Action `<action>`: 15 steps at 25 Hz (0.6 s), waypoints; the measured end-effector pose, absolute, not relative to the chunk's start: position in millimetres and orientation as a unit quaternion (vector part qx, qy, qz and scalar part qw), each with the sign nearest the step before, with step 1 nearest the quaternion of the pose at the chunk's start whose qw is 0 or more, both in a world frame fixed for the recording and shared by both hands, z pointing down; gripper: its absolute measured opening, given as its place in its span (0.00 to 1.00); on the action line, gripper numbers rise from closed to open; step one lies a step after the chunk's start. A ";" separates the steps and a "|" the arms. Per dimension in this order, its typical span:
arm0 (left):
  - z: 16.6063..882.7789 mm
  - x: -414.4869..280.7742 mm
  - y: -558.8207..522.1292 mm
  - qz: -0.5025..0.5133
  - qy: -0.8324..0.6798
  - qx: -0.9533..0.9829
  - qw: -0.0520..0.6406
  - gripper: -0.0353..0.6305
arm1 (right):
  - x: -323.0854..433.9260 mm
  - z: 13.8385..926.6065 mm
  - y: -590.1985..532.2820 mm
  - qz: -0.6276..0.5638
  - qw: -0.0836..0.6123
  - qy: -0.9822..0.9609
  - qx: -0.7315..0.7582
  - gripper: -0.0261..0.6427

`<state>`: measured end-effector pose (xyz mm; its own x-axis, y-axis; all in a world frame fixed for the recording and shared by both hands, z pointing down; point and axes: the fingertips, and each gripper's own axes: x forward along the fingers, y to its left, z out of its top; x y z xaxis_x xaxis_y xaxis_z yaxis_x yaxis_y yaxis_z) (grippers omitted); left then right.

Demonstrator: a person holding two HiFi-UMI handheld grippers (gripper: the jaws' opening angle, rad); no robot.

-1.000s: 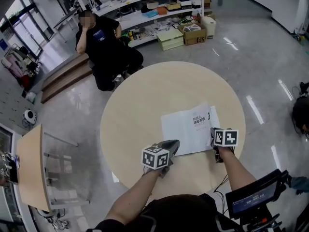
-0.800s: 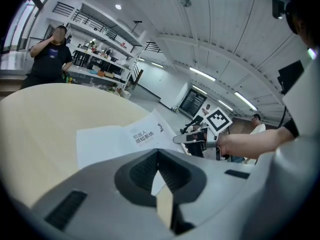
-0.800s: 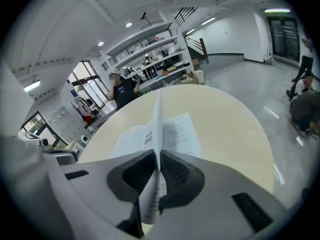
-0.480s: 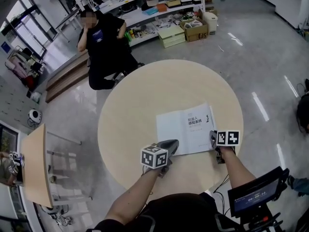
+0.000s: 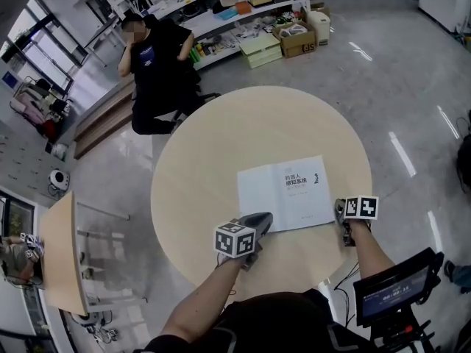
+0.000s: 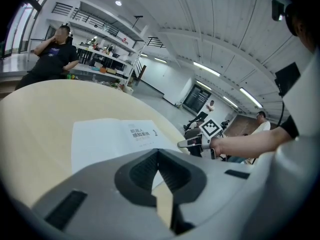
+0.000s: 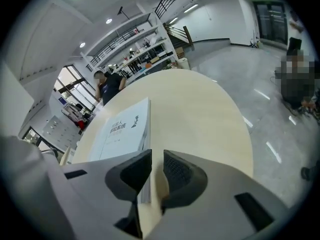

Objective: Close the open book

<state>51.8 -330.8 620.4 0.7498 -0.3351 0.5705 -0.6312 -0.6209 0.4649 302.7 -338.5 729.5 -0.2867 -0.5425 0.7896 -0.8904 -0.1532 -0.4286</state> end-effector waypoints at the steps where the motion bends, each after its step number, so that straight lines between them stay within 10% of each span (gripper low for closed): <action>1: 620.8 48.3 -327.7 0.218 -0.277 0.874 0.336 0.04 | 304.8 727.7 -334.7 0.498 0.171 -0.626 0.576 0.14; 15: 614.4 -62.0 -331.3 0.158 -0.349 0.857 0.344 0.04 | 171.8 648.0 -367.3 0.396 0.205 -0.712 0.543 0.24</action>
